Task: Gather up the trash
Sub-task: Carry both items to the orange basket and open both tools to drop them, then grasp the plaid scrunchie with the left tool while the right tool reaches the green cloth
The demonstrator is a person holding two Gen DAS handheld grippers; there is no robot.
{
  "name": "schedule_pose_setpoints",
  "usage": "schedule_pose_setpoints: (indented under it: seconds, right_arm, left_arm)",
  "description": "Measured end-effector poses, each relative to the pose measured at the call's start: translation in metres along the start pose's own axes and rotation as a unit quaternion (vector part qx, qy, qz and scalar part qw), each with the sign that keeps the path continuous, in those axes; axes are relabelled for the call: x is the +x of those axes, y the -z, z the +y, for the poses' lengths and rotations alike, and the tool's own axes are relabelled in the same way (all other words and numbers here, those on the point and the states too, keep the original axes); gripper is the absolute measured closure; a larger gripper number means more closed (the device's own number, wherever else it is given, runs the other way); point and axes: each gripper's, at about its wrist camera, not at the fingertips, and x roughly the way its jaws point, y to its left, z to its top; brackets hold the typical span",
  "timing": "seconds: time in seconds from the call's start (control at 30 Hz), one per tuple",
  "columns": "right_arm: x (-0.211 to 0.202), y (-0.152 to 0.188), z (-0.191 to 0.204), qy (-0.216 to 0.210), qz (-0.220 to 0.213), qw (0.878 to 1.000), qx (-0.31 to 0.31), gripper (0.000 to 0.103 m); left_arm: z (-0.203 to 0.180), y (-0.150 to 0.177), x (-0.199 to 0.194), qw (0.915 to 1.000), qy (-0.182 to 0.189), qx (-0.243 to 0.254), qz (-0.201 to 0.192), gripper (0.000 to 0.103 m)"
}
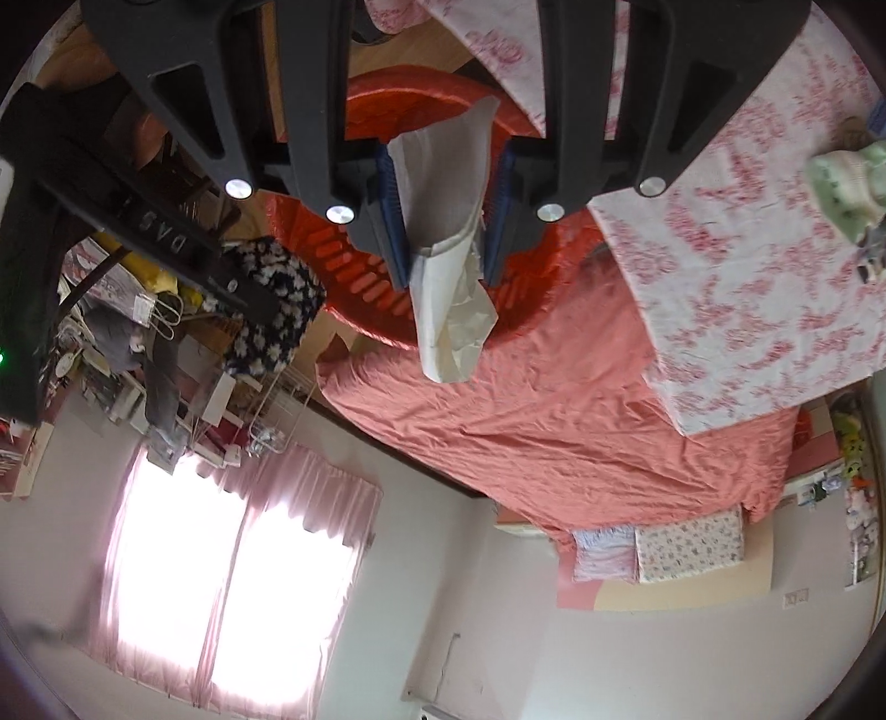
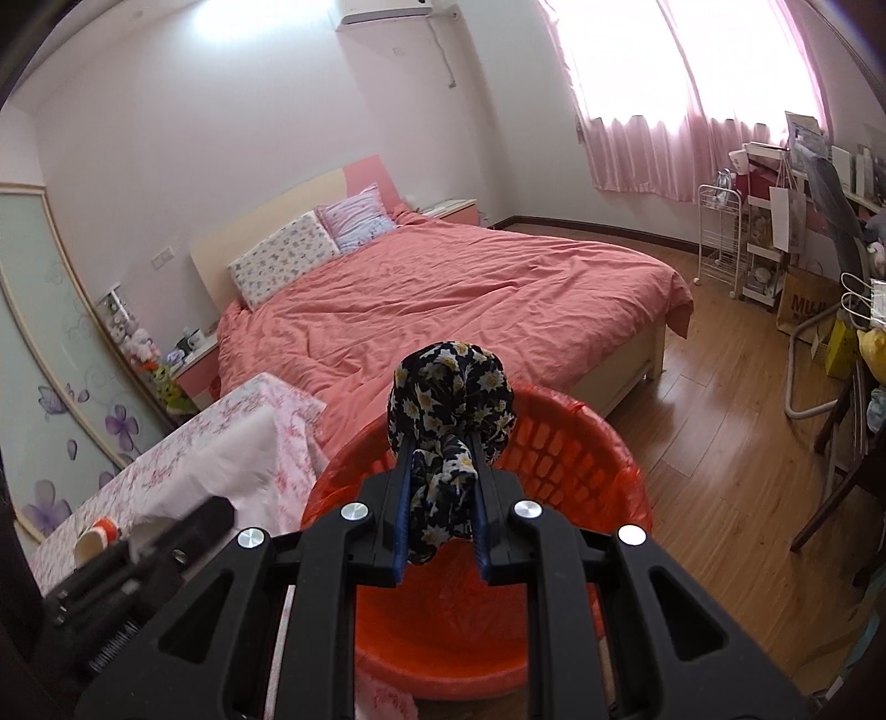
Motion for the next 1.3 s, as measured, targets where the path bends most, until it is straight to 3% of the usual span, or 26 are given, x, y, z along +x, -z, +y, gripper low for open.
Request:
schedule_pose_setpoints:
  seconds: [0.1, 0.17, 0.23, 0.33, 0.57, 0.87, 1.1, 1.3]
  right_arm:
    - [0.006, 0.001, -0.004, 0.002, 0.006, 1.0, 0.006, 0.079]
    - [0.009, 0.004, -0.006, 0.003, 0.011, 1.0, 0.011, 0.066]
    - [0.007, 0.004, -0.007, 0.004, 0.014, 1.0, 0.011, 0.061]
    - [0.003, 0.008, -0.005, 0.009, 0.014, 1.0, 0.004, 0.055]
    - [-0.011, 0.008, 0.016, 0.011, 0.011, 1.0, -0.027, 0.054]
    - [-0.027, 0.025, 0.077, -0.023, 0.018, 0.996, -0.085, 0.054]
    - [-0.024, 0.058, 0.134, -0.056, 0.048, 0.988, -0.138, 0.054]
    - [-0.014, 0.091, 0.185, -0.083, 0.075, 0.977, -0.18, 0.054]
  left_arm:
    - [0.002, 0.001, 0.023, 0.9998, -0.009, -0.002, 0.02, 0.067]
    - [0.007, 0.002, 0.03, 0.9994, -0.017, -0.004, 0.028, 0.057]
    - [0.012, 0.004, 0.034, 0.9991, -0.027, -0.01, 0.033, 0.051]
    - [0.023, 0.009, 0.03, 0.9985, -0.04, -0.013, 0.034, 0.048]
    - [0.051, 0.025, -0.012, 0.9951, -0.097, -0.008, 0.02, 0.033]
    - [0.106, 0.049, -0.095, 0.9844, -0.174, -0.025, -0.014, 0.026]
    - [0.18, 0.077, -0.162, 0.9666, -0.242, -0.079, -0.029, 0.025]
    - [0.261, 0.102, -0.216, 0.9379, -0.31, -0.151, -0.033, 0.025]
